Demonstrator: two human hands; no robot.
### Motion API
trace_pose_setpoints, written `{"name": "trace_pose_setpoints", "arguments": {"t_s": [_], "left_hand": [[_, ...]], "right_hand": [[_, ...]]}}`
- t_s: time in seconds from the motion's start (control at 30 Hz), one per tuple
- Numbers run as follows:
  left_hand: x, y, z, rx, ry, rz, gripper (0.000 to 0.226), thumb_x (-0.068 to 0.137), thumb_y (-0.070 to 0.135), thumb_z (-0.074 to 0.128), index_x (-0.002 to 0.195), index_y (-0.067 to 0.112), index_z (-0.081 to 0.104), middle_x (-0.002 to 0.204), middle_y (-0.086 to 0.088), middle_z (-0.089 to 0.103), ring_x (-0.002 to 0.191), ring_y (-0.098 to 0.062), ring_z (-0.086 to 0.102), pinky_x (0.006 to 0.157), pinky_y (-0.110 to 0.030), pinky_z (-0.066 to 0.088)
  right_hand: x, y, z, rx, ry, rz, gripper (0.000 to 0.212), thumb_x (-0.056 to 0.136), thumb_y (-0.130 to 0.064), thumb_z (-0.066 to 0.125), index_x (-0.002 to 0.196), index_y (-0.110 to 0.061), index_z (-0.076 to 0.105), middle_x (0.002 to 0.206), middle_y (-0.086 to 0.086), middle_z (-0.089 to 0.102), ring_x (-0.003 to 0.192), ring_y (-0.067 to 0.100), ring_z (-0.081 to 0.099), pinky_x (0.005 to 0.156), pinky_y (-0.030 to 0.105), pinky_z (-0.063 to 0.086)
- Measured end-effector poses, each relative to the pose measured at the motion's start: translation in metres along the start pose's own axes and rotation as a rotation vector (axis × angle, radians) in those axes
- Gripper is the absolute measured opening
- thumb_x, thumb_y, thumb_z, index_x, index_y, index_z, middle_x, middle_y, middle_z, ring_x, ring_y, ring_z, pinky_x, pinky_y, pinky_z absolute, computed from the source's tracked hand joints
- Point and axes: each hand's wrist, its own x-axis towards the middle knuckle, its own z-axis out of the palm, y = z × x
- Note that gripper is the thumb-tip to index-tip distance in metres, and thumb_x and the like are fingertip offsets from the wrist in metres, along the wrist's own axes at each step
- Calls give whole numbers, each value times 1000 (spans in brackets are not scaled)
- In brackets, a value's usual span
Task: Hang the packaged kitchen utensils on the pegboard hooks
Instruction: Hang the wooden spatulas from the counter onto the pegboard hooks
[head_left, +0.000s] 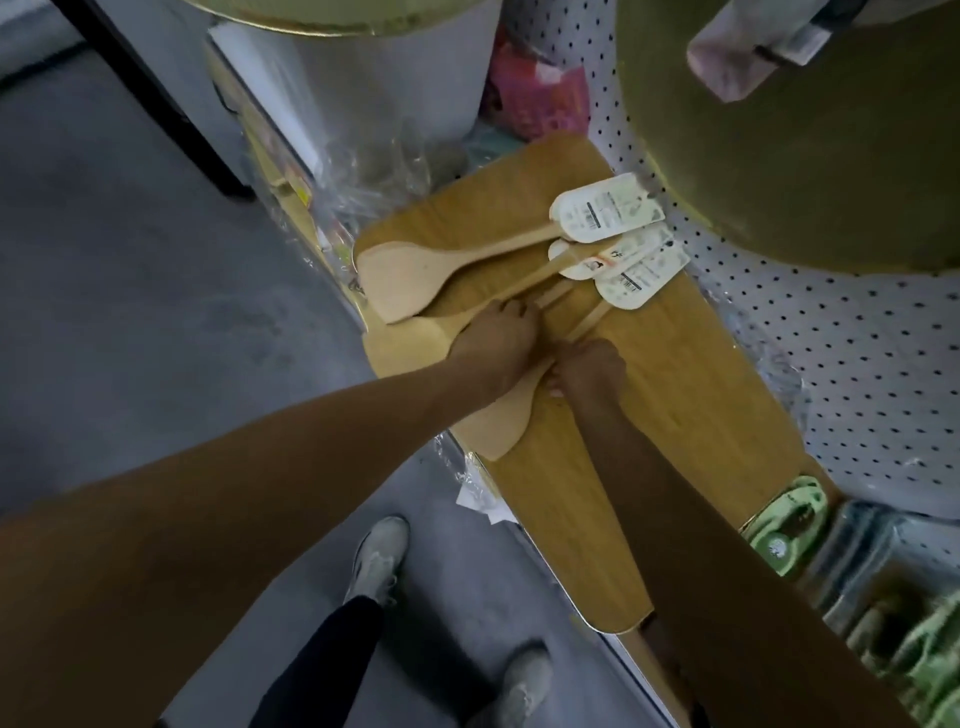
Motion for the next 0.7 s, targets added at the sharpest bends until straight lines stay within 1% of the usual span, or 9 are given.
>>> {"name": "trace_pose_setpoints", "arguments": {"t_s": [0.07, 0.13, 0.23, 0.3, 0.37, 0.43, 0.53, 0.57, 0.7], "left_hand": [[4, 6, 3, 6, 35, 2, 31, 97, 17, 53, 126, 7, 51, 125, -17, 56, 106, -34, 59, 86, -36, 44], [5, 15, 2, -88, 8, -11, 22, 95, 15, 53, 115, 7, 56, 116, -16, 56, 95, -34, 62, 72, -36, 42], [0, 33, 0, -209, -69, 1, 16, 90, 15, 57, 103, 8, 64, 106, -12, 66, 96, -30, 64, 72, -33, 43], [-11, 46, -2, -297, -123, 13, 17, 87, 18, 62, 101, 11, 69, 102, -9, 71, 97, -27, 65, 73, -31, 46], [-28, 62, -4, -380, -161, 30, 19, 89, 22, 65, 103, 12, 71, 104, -6, 72, 99, -26, 65, 74, -27, 44], [-47, 79, -3, -422, -196, 41, 26, 89, 24, 69, 112, 14, 71, 115, -3, 71, 106, -23, 64, 78, -24, 40], [-76, 105, -2, -441, -227, 31, 34, 89, 9, 65, 122, 16, 69, 127, -3, 68, 115, -23, 62, 85, -21, 38], [-87, 115, -3, -457, -225, 28, 35, 88, 4, 63, 121, 14, 70, 126, -4, 69, 115, -23, 63, 84, -20, 38], [-141, 162, -16, -500, -187, -3, 25, 83, 8, 71, 107, 13, 74, 109, -4, 74, 103, -21, 67, 83, -23, 46]], "right_hand": [[-2, -8, 1, 95, -50, 69, 31, 94, -28, 57, 74, -6, 64, 78, 15, 71, 75, 31, 71, 75, 46, 59], [2, -9, 1, 257, -183, 223, 25, 100, -17, 52, 91, 3, 64, 75, 14, 64, 68, 26, 66, 64, 39, 57], [-3, 0, -9, 345, -308, 359, 30, 101, -12, 48, 115, 13, 57, 84, 16, 62, 73, 28, 63, 52, 34, 51], [-20, 19, -24, 382, -313, 403, 32, 101, -4, 43, 123, 17, 52, 93, 22, 62, 87, 36, 64, 58, 37, 54], [-44, 44, -43, 442, -289, 438, 36, 102, 0, 33, 128, 22, 43, 101, 32, 59, 94, 44, 61, 71, 44, 52], [-65, 70, -61, 493, -240, 444, 35, 100, 2, 29, 123, 24, 44, 94, 35, 57, 87, 44, 61, 77, 49, 46], [-104, 98, -92, 496, -168, 421, 14, 97, 4, 40, 95, 10, 53, 74, 20, 55, 64, 30, 58, 57, 41, 53], [-118, 105, -104, 483, -144, 397, 9, 96, 4, 45, 91, 8, 52, 72, 18, 57, 61, 29, 58, 51, 38, 54], [-181, 128, -148, 403, -115, 249, 10, 92, 1, 55, 82, 3, 54, 67, 18, 62, 50, 22, 65, 44, 29, 52]]}}
